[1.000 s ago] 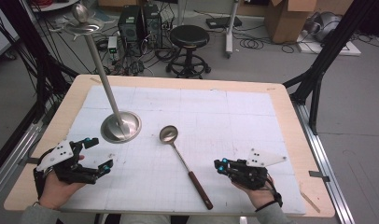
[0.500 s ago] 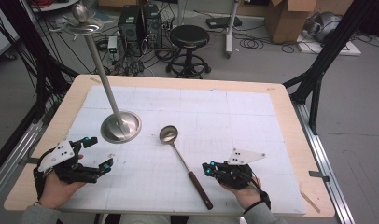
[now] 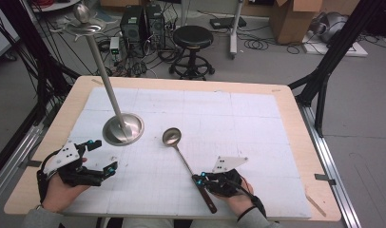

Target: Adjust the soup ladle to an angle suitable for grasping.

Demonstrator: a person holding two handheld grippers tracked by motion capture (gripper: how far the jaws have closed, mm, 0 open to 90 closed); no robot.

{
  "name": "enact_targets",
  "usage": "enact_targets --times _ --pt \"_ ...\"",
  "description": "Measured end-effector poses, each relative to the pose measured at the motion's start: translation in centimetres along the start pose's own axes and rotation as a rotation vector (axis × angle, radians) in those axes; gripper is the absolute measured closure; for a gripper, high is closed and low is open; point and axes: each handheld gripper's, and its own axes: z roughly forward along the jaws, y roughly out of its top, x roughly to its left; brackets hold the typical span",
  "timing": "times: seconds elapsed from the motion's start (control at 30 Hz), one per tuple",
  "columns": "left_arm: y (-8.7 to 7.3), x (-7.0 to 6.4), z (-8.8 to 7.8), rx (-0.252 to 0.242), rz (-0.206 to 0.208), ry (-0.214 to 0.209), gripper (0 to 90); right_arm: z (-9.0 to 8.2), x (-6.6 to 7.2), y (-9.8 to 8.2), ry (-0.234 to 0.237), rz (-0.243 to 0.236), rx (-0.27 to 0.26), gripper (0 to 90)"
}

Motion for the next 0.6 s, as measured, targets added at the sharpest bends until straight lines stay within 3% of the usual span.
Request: enact_targets --times 0.27,0.6 --pt "-0.1 0.1 0.0 0.006 -0.004 0.002 1.7 1.3 0.5 0.1 0.02 -0.016 0.074 90.0" --pt "-0.2 0.2 0.1 0.017 -0.007 0.001 1.7 2.1 0.7 0.0 0.025 -0.022 0.117 90.0"
